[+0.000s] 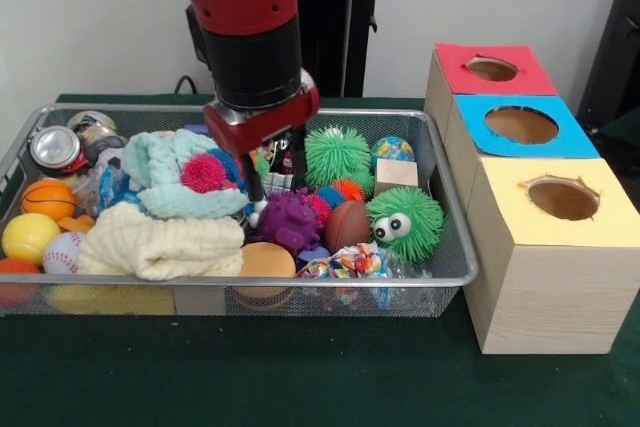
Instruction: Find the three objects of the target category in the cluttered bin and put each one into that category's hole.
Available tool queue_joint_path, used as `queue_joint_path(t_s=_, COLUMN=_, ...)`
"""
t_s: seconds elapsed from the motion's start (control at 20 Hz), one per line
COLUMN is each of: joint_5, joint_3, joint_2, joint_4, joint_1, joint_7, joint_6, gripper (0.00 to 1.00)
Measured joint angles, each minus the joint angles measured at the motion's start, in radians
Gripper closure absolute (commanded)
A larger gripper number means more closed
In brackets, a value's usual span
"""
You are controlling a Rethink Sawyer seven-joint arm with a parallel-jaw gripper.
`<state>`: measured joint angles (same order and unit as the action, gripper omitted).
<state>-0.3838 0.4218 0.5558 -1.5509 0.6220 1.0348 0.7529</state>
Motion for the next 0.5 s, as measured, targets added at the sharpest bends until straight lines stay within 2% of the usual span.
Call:
queue_joint_path(t_s=0.1, joint_5=0.002, joint_3=-0.002, joint_2=-0.017, joint_4=0.003, joint_1=-0.02, joint_7=0.0, joint_6=0.014, gripper=0.0)
queue_joint_path(t_s=0.2, joint_5=0.004, joint_3=-0.006, joint_2=-0.051, joint_4=0.014, joint_1=-0.064, joint_7=0.0, joint_6=0.079, gripper=0.0)
queue_joint_path(t_s=0.35, joint_5=0.011, joint_3=-0.006, joint_2=-0.075, joint_4=0.023, joint_1=-0.092, joint_7=0.0, joint_6=0.147, gripper=0.0)
queue_joint_path(t_s=0.4, joint_5=0.023, joint_3=-0.006, joint_2=-0.098, joint_4=0.029, joint_1=-0.117, joint_7=0.0, joint_6=0.221, gripper=0.0)
queue_joint_path(t_s=0.5, joint_5=0.03, joint_3=-0.006, joint_2=-0.113, joint_4=0.032, joint_1=-0.132, joint_7=0.0, joint_6=0.272, gripper=0.0)
